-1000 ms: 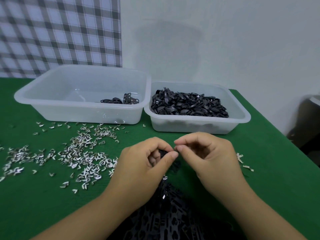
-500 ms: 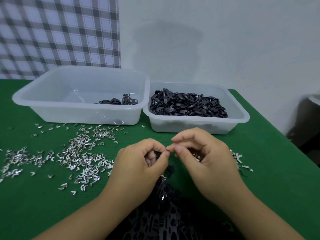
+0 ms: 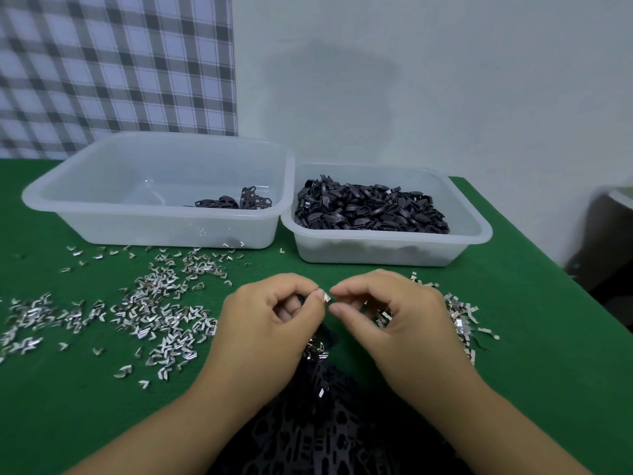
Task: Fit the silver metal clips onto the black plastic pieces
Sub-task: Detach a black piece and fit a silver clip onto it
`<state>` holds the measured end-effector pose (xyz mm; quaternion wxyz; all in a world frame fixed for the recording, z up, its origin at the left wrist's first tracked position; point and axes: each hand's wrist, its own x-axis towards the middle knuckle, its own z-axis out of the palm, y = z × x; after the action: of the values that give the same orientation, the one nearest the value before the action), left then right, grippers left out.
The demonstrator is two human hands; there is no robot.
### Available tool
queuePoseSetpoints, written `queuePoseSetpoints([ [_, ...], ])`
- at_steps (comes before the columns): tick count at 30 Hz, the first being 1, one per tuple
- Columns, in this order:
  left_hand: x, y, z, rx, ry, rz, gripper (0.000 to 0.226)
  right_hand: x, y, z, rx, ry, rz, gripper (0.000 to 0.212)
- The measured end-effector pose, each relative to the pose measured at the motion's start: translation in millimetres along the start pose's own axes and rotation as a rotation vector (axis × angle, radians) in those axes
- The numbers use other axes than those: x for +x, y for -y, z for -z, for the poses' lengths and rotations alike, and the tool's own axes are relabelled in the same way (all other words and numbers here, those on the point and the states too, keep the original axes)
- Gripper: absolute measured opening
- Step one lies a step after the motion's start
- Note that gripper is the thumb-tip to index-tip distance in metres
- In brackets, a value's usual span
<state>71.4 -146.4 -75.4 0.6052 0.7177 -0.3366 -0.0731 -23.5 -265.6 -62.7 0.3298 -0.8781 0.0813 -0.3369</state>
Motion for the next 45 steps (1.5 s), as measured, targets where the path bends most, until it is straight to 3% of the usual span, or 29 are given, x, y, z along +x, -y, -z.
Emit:
queuePoseSetpoints([
  [7, 0.0, -1.9, 0.0, -0.026, 0.035, -0.010, 0.015, -0.2, 1.0, -0.2, 0.000, -0.041, 0.030, 0.003],
  [17, -0.6, -3.7, -0.5, -0.152, 0.061, 0.059, 0.015, 0.4, -0.6, 0.0, -0.036, -0.087, 0.047, 0.006],
  [21, -0.4, -4.0, -0.9, -0.197, 0.084, 0.089, 0.025, 0.9, -3.2, 5.2, -0.113, -0.119, 0.041, 0.007],
  [35, 1.2, -3.7, -0.6, -0.107, 0.022, 0.135, 0.015, 1.5, -2.6, 14.0, -0.443, -0.037, 0.124, 0.003],
  [45, 0.8, -4.5, -0.8, -0.126, 0.026, 0.147, 0.016, 1.2, 0.0, 15.9, -0.520, 0.002, 0.111, 0.003],
])
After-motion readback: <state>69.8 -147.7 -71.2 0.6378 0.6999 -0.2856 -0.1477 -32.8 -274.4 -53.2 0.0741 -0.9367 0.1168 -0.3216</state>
